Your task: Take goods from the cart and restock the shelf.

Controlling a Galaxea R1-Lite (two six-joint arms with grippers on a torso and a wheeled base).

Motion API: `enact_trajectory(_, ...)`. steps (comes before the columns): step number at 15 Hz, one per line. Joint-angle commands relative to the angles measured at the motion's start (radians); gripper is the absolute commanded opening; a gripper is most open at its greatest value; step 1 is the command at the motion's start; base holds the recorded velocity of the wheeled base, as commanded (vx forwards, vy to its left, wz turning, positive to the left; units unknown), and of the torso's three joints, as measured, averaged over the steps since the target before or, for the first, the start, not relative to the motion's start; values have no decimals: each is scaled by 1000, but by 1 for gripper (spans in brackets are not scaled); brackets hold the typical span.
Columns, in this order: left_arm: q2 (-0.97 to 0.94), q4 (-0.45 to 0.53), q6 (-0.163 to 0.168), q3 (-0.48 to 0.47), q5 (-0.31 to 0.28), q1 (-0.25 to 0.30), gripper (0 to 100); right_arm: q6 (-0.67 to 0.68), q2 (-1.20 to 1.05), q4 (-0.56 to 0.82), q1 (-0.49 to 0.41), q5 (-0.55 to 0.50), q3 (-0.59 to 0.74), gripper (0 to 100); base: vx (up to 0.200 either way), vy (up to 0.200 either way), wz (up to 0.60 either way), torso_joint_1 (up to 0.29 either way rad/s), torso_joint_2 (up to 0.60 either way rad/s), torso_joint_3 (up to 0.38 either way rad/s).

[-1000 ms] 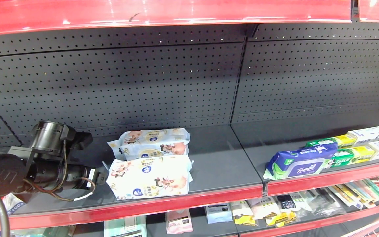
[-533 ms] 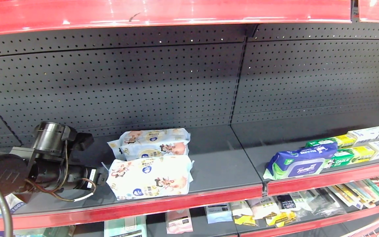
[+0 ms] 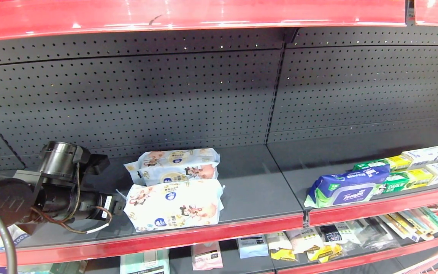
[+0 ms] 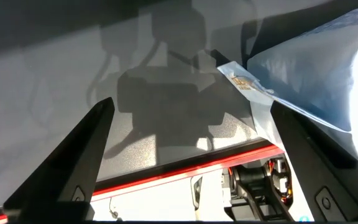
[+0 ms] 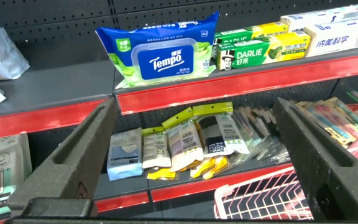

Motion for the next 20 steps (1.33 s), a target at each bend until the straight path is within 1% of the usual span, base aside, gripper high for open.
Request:
enact_trajectory(1,-1,0,0,0,0,0,100,0,1,0,0,0,0,100,0,0,0,0,0,0)
enact_trajectory(13,7,0,0,-3,-15,-7,100,0,1,0,-1,0,0,100,0,0,0,0,0,0)
enact_trajectory(20,7,-12,0,5,-12,-12,100,0,1,0,-1,0,0,100,0,0,0,0,0,0)
